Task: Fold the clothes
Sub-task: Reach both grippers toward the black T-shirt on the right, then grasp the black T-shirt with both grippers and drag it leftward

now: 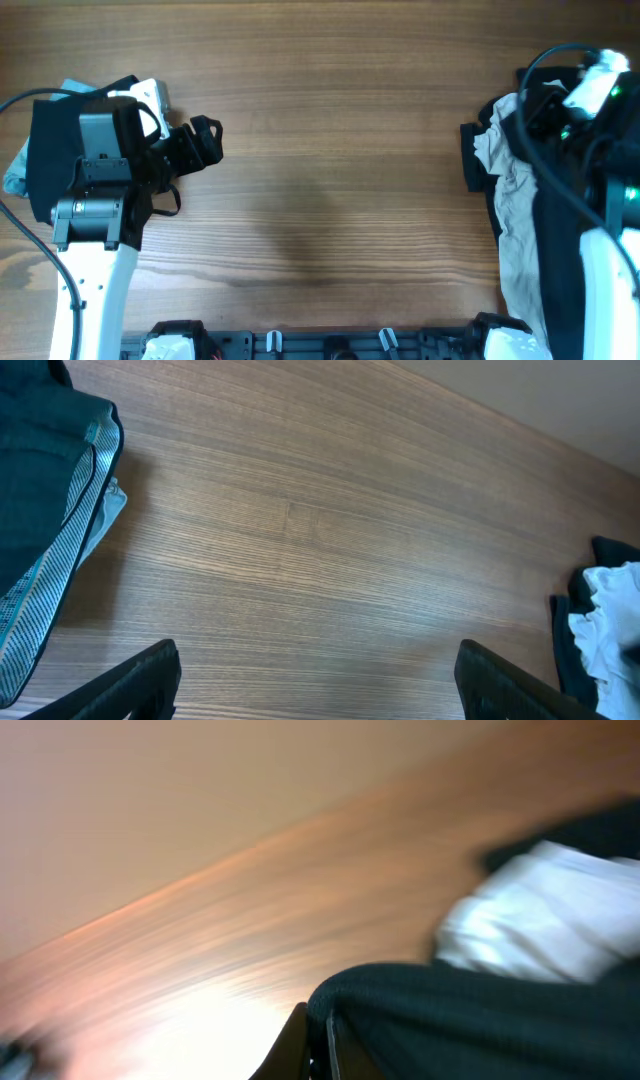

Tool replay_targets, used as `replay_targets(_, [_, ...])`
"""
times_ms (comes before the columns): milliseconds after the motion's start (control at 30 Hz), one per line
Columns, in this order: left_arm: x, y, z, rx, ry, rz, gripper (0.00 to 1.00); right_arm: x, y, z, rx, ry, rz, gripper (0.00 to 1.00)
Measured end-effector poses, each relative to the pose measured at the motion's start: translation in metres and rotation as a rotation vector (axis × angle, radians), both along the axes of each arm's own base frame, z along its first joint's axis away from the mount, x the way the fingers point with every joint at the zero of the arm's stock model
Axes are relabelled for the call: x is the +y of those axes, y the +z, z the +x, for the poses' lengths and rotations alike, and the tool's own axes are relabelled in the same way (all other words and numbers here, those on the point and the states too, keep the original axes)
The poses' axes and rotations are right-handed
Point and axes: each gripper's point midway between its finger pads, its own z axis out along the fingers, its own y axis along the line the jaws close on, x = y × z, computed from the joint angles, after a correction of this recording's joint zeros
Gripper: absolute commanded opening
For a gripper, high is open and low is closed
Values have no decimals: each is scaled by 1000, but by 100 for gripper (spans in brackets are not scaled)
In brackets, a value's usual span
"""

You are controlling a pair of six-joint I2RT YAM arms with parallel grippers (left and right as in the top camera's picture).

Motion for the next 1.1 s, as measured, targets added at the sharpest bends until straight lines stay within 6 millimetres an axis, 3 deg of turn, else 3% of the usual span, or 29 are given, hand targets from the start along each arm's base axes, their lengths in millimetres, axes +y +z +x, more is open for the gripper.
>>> replay_targets(67, [0,1,1,-7,0,0,94,80,27,-20,-84,263,29,4])
replay_targets(133, [0,5,3,-26,0,0,96,149,31,-43,-94,491,53,4])
replay_targets(167, [0,9,3,-42,0,0,97,191,27,-61,-77,629,64,12])
replay_targets(233, [0,24,1,-99,0,0,98,257,8,-97,-13,841,53,48])
replay_targets(267, [0,33,-2,-129,0,0,99,287,-11,-115,40,922,19,63])
replay_targets(300, [0,39,-6,-153,0,0,99,295,-18,-120,56,935,-7,69])
replay_targets(333, [0,45,-9,-172,0,0,99,296,-30,-119,83,900,-56,76])
replay_targets(433, [0,49,-11,-185,-1,0,99,267,-34,-92,85,687,-131,77])
replay_targets(500, [-6,46,-8,-177,-23,-5,97,238,-23,-75,56,530,-131,77])
replay_targets(567, [-29,30,1,-132,-116,-3,95,193,2,-60,-4,341,-89,77])
replay_targets(633, [-65,2,17,-69,-248,17,91,149,18,-57,-28,188,-47,77])
replay_targets(667, [-92,-22,27,-22,-335,30,90,138,20,-57,-26,147,-36,78])
replay_targets(733, [-131,-75,39,72,-457,62,86,125,16,-61,4,102,-25,79])
replay_targets(767, [-156,-116,43,134,-530,86,85,124,14,-62,12,97,-26,78])
replay_targets(867, [-187,-171,41,206,-626,117,80,121,4,-67,58,94,-41,79])
replay_targets(1033, [-210,-218,35,255,-690,138,70,118,3,-67,63,82,-48,80])
replay_targets(1100, [-215,-230,29,280,-712,148,56,117,3,-67,62,77,-51,80])
